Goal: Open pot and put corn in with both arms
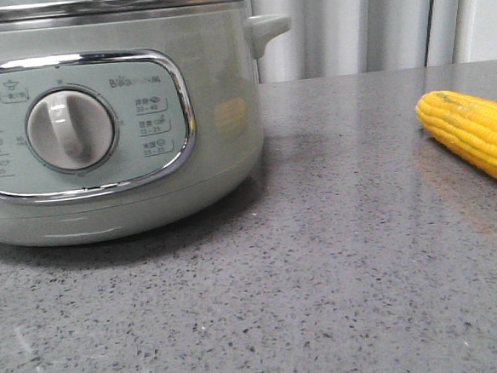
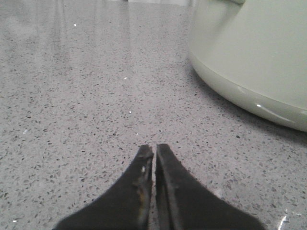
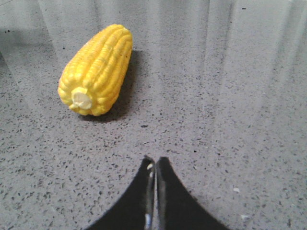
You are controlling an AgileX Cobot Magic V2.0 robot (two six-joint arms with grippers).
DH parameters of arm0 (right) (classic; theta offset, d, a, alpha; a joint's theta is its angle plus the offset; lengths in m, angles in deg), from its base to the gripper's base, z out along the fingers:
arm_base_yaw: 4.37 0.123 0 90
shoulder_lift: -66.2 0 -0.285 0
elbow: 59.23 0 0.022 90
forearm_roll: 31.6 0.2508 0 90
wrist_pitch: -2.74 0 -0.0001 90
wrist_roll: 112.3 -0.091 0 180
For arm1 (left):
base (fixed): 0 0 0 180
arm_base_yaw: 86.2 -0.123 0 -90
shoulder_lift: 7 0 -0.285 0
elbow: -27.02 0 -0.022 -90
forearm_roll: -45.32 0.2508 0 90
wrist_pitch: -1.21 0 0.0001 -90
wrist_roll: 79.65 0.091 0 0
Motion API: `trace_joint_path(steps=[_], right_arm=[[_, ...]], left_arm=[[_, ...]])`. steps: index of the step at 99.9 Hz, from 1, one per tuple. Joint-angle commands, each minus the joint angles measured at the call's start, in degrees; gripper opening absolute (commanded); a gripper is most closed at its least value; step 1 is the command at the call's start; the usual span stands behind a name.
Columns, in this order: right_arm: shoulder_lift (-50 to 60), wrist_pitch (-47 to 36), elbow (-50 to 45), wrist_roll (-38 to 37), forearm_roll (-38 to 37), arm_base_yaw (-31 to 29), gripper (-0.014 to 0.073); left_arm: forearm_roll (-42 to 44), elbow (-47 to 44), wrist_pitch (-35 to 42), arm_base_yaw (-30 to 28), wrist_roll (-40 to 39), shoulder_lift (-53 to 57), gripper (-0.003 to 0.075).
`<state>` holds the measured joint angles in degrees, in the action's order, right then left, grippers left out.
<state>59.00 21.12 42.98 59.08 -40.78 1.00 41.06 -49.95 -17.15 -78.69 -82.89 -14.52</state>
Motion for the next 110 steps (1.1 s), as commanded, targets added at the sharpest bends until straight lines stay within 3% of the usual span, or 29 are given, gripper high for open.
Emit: trace_joint_path(steps=[1, 16, 27, 40, 58, 71, 81, 89, 110], right_arm=[[1.3, -3.5, -1.1, 0.3, -0.6, -0.4, -0.0071], [1.3, -10.7, -1.1, 0.3, -0.2, -0.4, -0.0071], [1.3, -19.0, -1.1, 0.3, 5.8, -0.4, -0.0071], [1.3, -25.6, -1.1, 0.3, 12.4, -0.4, -0.0071], [1.3, -26.3, -1.1, 0.1, 14.5, -0.4, -0.0071], [1.3, -27.1, 0.9, -1.3, 25.6, -0.4, -0.0071], [1.2, -21.5, 5.6, -1.3, 24.7, -0.4, -0.0071], [1.1, -13.3, 11.1, -1.2, 19.0, -0.4, -0.0071], [-5.1, 4.4, 25.2, 0.2, 8.6, -0.4, -0.0042]], left_arm=[[-0.6, -1.6, 2.0, -0.2, 0.2, 1.7, -0.0020], [-0.1, -1.6, 2.4, -0.2, 0.2, 1.7, -0.0020], [-2.9, -1.6, 4.9, -0.2, 0.2, 1.7, -0.0020], [-20.0, -1.6, 8.5, -0.2, 0.2, 1.7, -0.0020], [-36.4, -1.6, 11.6, -0.2, 0.2, 1.7, -0.0020], [-51.1, -1.0, 17.2, -0.2, 0.5, 1.7, -0.0020], [-46.8, 2.9, 14.9, -0.2, 8.1, 1.7, -0.0020], [-41.2, 8.0, 9.4, -0.2, 13.3, 1.1, -0.0020], [-23.1, 22.2, 2.8, -0.2, 13.9, -7.5, -0.0020]])
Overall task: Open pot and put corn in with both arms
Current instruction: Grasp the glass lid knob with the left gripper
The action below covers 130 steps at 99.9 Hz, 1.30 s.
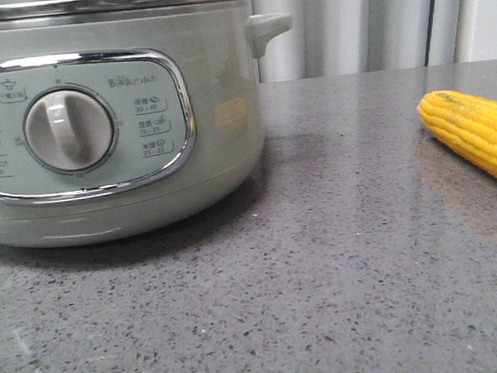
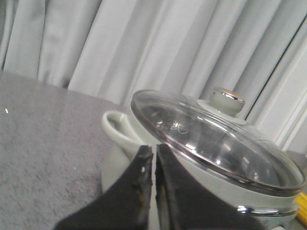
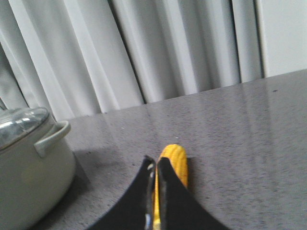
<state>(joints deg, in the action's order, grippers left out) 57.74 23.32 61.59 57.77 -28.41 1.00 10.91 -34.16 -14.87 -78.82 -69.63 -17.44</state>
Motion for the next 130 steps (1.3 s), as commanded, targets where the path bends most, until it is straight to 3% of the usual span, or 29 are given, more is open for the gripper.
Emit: trace_joint_path(steps=[1, 8, 13, 27, 37, 65, 95, 115, 130], right_arm=[[-4.2, 2.9, 7.0, 1.6, -3.9, -0.4, -0.0037], [-7.4, 5.4, 10.9, 3.1, -3.9, -0.4, 0.0034], [-9.7, 6.8, 13.3, 3.5, -3.9, -0.4, 0.0127], [-16.0, 11.6, 19.2, 3.5, -3.9, -0.4, 0.0402], [-18.9, 13.6, 21.9, 3.6, -3.9, -0.4, 0.0500], [-22.6, 12.7, 22.5, 5.6, -3.2, -0.4, 0.0502], [-25.2, 11.5, 22.5, 5.7, -3.2, -0.4, 0.0502], [-25.4, 10.8, 22.5, 5.7, -3.2, -0.4, 0.0502], [-25.4, 10.8, 22.5, 5.7, -3.2, -0.4, 0.0502]], left_arm=[[7.6, 6.8, 0.1, -0.1, 0.7, -5.4, -0.0020], [11.3, 10.9, -2.1, -0.1, 0.7, -9.7, 0.0004], [11.8, 13.3, -2.5, -0.1, 0.7, -12.6, 0.0069], [11.8, 18.1, -1.8, -0.1, 0.7, -19.7, 0.0409], [11.8, 20.6, -1.8, 0.4, 2.3, -23.9, 0.0517], [11.0, 26.8, 2.6, 10.9, 9.6, -33.5, 0.0513], [13.2, 28.3, 18.9, 24.5, 9.6, -46.8, 0.0514], [14.5, 28.4, 31.4, 27.7, 9.6, -56.0, 0.0514], [14.4, 29.1, 33.1, 27.8, 9.5, -60.7, 0.0514]])
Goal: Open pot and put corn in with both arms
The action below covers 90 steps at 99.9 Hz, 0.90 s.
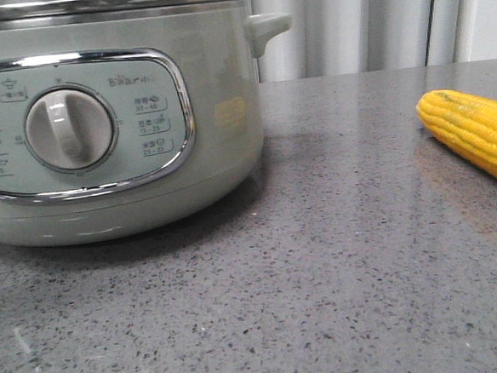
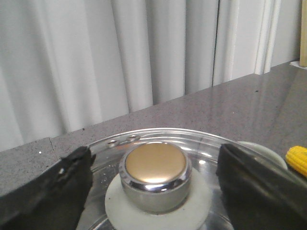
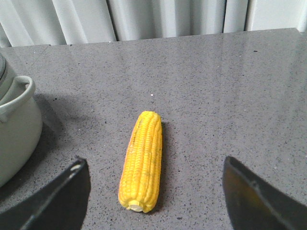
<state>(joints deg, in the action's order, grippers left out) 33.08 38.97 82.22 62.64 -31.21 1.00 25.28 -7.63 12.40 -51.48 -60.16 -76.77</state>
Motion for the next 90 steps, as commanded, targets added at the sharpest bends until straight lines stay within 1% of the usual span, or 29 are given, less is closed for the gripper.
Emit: trace_joint_path(steps=[1, 34, 65, 69, 75, 76, 77, 90], right_arm=[[-0.7, -4.9, 1.9, 0.8, -0.4, -0.4, 0.0502], [-0.7, -4.9, 1.9, 0.8, -0.4, -0.4, 0.0502], [-0.7, -4.8, 1.9, 0.8, 0.4, -0.4, 0.0502], [-0.7, -4.6, 1.9, 0.8, 0.4, -0.4, 0.0502], [-0.7, -4.6, 1.9, 0.8, 0.4, -0.4, 0.0502], [-0.7, -4.6, 1.9, 0.8, 0.4, -0.4, 0.0502], [-0.7, -4.6, 1.9, 0.8, 0.4, -0.4, 0.0502], [-0.7, -4.6, 1.9, 0.8, 0.4, -0.4, 0.0502]], left_arm=[[0.0, 2.8, 5.9, 0.5, 0.0, -1.8, 0.0514], [-3.4, 6.1, 6.0, 0.2, 0.0, -9.0, 0.0514], [-4.9, 6.6, 5.8, 0.2, -0.1, -10.8, 0.0509], [-4.9, 6.6, 5.6, 0.2, -0.1, -10.8, 0.0489], [-4.9, 6.6, 5.5, 0.2, -0.1, -10.8, 0.0433], [-4.9, 6.6, 5.5, 0.2, -0.1, -10.8, 0.0433], [-4.9, 6.6, 5.5, 0.2, -0.1, -10.8, 0.0410], [-4.9, 6.6, 5.5, 0.2, -0.1, -10.8, 0.0275]])
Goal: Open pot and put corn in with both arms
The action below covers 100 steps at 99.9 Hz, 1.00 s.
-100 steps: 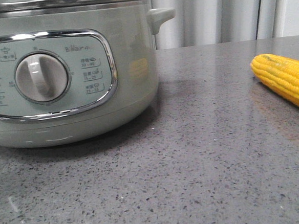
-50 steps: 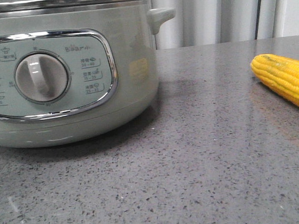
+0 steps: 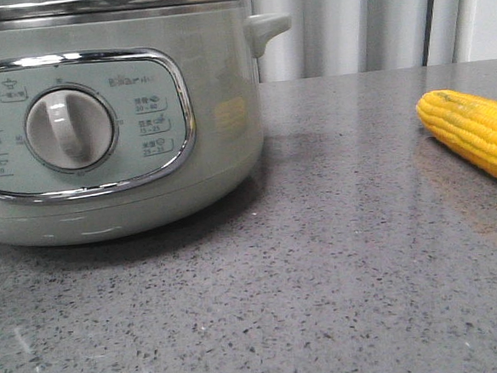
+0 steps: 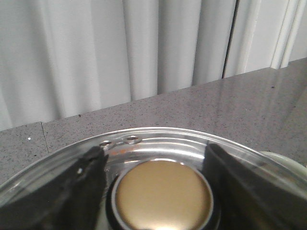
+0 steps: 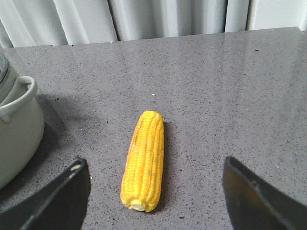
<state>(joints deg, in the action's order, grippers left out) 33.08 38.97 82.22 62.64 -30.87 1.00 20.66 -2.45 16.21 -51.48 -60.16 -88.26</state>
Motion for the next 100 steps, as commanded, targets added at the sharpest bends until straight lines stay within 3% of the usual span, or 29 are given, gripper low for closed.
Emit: trace_joint_path(steps=[1, 15, 27, 73, 85, 100], right_arm=[[-0.7, -4.6, 1.9, 0.8, 0.1, -0.4, 0.0502], [-0.7, -4.6, 1.9, 0.8, 0.1, -0.4, 0.0502], [-0.7, -4.4, 1.9, 0.8, 0.1, -0.4, 0.0501], [-0.7, -4.4, 1.9, 0.8, 0.1, -0.4, 0.0501], [-0.7, -4.3, 1.9, 0.8, 0.2, -0.4, 0.0501], [-0.7, -4.2, 1.9, 0.8, 0.2, -0.4, 0.0501]], left_arm=[[-0.3, 1.4, 1.7, 0.2, -0.1, 0.7, 0.0262], [-0.3, 1.4, 1.7, 0.2, -0.1, 1.0, 0.0164], [-0.3, 1.5, 1.8, 0.2, -0.1, 2.9, 0.0125], [-0.3, 6.9, 0.2, -0.6, -0.1, 14.2, 0.0116], [-0.3, 7.1, -3.3, -4.3, -0.1, 17.6, 0.0116], [-0.3, 7.1, -11.7, -15.2, -0.1, 21.5, 0.0116]])
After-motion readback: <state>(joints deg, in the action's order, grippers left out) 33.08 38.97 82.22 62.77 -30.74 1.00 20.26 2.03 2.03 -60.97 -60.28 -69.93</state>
